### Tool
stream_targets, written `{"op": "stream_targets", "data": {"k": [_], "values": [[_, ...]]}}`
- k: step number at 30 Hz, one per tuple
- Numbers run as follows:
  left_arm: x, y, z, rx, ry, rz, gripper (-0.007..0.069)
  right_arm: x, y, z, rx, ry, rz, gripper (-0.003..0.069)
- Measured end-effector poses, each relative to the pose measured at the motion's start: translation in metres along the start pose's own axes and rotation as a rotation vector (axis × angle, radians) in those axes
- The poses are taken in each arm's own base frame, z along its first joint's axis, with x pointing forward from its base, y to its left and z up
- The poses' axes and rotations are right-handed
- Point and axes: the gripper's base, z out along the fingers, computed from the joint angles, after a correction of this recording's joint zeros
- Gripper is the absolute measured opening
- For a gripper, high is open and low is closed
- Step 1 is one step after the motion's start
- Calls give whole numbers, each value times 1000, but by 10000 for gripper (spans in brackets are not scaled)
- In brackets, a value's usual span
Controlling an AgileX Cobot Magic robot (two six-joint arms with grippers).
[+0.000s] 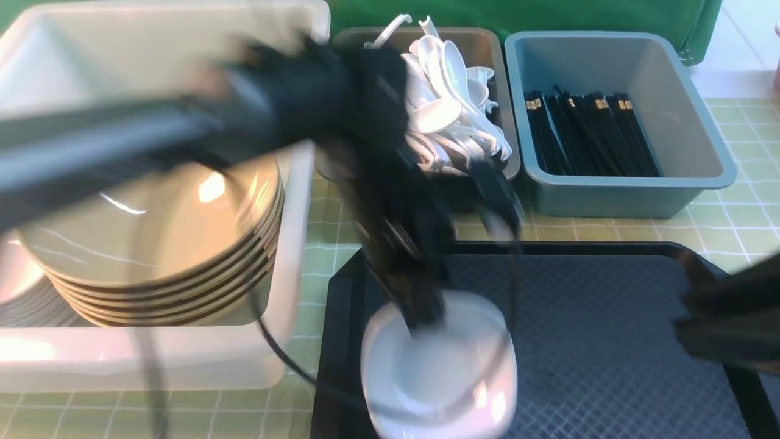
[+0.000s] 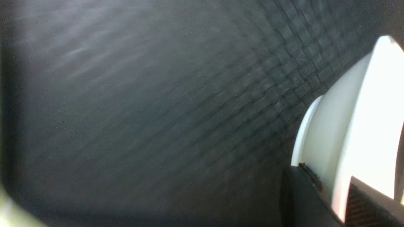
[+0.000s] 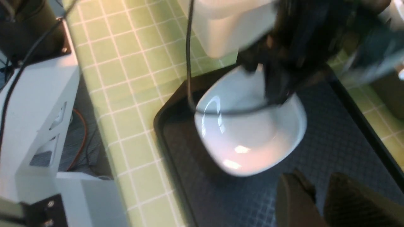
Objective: On green table put chopsticks spoon bowls plates into blue grey white boxes.
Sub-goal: 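Place the white bowl into the white bin with the other dishes with the left gripper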
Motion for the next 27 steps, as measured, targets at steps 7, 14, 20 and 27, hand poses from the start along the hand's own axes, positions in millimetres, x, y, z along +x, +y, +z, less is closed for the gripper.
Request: {"op": "stream_targets", "data": {"k": [7,14,20,27], "values": [[94,24,-141,-297,-275,-453,15,-36,-12,35,-192,-67,-64,162],[235,9,-225,-638,-341,-989,15,-95,-14,89,-388,-77,-157,48],[312,4,-240,-780,-294,-1419,15,-126,14,129,-513,-64,-249,21],[341,35,-214,-737,-148,-1572,15,-129,24,141,-553,-46,-268,22]]}}
